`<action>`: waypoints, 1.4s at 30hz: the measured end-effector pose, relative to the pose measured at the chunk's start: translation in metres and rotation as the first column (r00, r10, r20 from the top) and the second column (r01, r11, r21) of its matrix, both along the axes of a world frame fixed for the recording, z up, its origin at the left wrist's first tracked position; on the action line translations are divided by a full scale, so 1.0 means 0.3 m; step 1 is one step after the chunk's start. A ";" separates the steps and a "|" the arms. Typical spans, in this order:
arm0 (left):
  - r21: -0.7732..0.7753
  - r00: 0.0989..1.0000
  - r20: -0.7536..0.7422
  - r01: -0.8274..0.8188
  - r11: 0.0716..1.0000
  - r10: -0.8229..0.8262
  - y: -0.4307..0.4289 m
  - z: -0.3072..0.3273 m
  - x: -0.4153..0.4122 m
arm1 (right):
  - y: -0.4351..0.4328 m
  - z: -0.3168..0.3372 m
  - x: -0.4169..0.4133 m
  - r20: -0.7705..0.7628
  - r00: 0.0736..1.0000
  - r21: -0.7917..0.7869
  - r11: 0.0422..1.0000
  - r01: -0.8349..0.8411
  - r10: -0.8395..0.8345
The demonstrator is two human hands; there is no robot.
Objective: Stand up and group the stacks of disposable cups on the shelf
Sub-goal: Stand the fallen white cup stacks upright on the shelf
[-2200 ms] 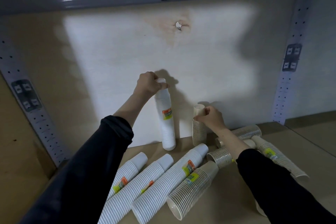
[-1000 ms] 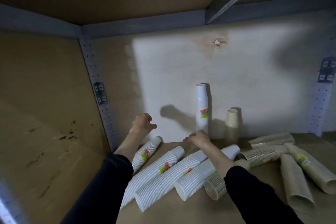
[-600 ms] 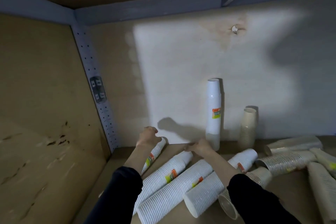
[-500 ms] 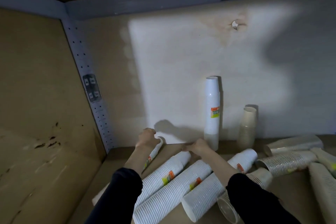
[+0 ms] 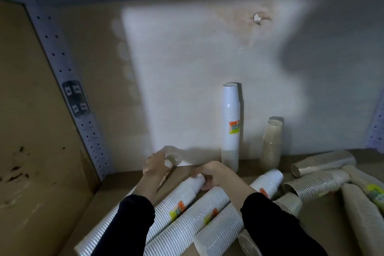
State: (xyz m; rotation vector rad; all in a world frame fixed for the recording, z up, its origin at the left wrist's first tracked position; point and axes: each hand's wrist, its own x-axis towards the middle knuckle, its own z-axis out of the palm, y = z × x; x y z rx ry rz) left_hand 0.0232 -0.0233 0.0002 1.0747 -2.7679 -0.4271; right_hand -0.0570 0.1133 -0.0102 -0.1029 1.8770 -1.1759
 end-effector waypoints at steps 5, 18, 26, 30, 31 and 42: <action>0.011 0.999 -0.043 0.001 1.000 0.000 -0.007 0.091 0.053 | 0.007 0.075 0.022 0.038 0.998 -0.146 0.988 0.055 -0.050; 0.004 0.898 -0.432 -0.094 0.996 0.087 -0.006 0.432 0.385 | -0.075 0.529 0.264 -0.515 0.855 -0.320 0.938 -0.133 -0.055; 0.177 0.804 -0.562 -0.112 0.978 0.193 -0.024 0.480 0.547 | -0.104 0.641 0.472 -0.784 0.621 -0.177 0.958 -0.227 0.002; 0.235 0.763 -0.609 -0.084 0.968 0.214 -0.021 0.473 0.604 | -0.112 0.626 0.499 -0.814 0.581 -0.150 0.968 -0.200 -0.006; 0.250 0.764 -0.609 -0.070 0.966 0.213 -0.021 0.473 0.615 | -0.112 0.624 0.502 -0.819 0.574 -0.142 0.970 -0.196 -0.004; 0.242 0.851 -0.480 -0.105 0.965 0.213 -0.026 0.531 0.697 | -0.094 0.643 0.513 -0.841 0.535 -0.042 0.976 -0.215 0.082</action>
